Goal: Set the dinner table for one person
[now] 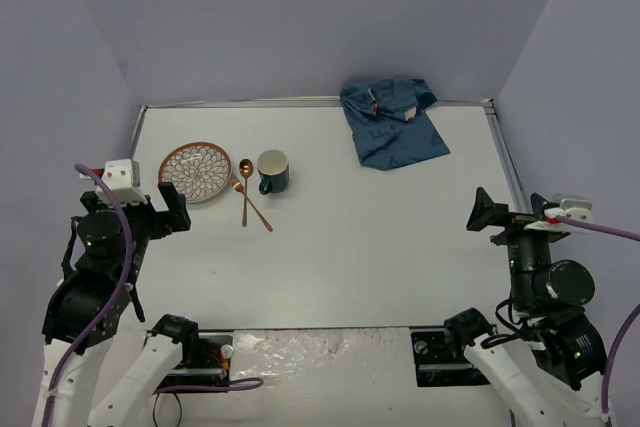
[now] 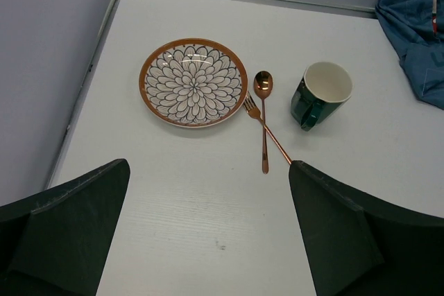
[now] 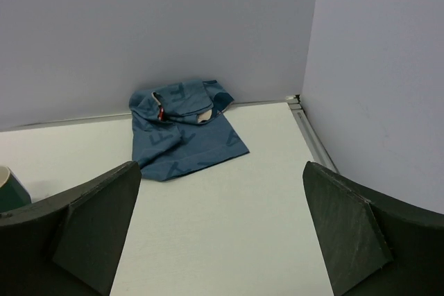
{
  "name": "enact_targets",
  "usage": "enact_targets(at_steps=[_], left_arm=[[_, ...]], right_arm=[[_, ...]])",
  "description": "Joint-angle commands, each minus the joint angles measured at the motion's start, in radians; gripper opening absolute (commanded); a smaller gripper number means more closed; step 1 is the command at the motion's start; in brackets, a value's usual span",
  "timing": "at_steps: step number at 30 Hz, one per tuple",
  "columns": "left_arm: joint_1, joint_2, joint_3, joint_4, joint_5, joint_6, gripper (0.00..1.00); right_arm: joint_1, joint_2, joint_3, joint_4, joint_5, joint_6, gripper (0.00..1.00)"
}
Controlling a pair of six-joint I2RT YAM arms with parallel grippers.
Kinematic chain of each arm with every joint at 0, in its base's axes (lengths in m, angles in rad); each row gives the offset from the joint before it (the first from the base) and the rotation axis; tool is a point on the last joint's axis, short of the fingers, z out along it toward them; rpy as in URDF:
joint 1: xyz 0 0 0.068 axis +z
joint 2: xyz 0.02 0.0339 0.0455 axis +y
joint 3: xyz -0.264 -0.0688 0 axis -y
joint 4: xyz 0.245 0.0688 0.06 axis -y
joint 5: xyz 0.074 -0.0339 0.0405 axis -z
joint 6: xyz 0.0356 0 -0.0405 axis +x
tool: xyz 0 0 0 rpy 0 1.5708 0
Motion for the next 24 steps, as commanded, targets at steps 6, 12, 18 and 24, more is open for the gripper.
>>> enact_targets(at_steps=[6,12,18,24], left_arm=[[-0.005,0.134,0.017,0.083,0.11,-0.051,0.97],[-0.005,0.217,-0.015,0.164,0.192,-0.08,0.97],[-0.004,0.235,-0.104,0.28,0.21,-0.068,0.97],[-0.003,0.182,-0.224,0.4,0.205,-0.041,0.97]], right_arm=[[0.006,0.241,0.008,0.072,0.003,0.202,1.0],[0.001,0.626,0.092,0.138,0.042,0.342,1.0],[-0.117,0.985,0.258,0.218,-0.102,0.438,1.0],[-0.216,1.383,0.427,0.299,-0.222,0.373,1.0]])
